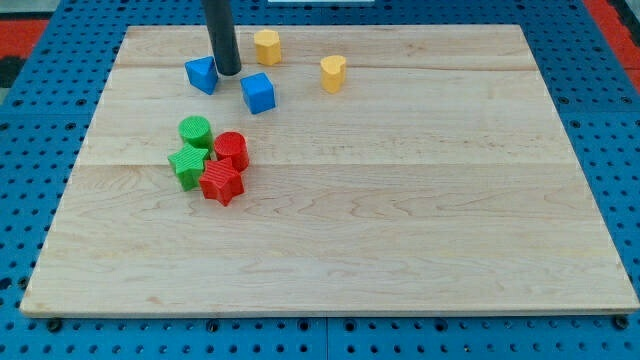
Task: Move your arm to the blue cube
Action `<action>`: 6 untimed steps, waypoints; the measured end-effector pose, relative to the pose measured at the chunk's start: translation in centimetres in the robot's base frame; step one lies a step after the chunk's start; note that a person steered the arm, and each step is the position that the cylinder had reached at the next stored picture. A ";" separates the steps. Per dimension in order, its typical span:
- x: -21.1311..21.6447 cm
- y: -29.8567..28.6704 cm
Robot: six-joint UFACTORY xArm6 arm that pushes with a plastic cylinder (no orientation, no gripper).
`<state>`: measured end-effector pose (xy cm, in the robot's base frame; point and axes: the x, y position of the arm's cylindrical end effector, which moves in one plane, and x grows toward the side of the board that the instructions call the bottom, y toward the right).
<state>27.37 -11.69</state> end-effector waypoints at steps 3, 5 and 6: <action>5.8 9.7; 4.9 1.3; 3.7 -3.9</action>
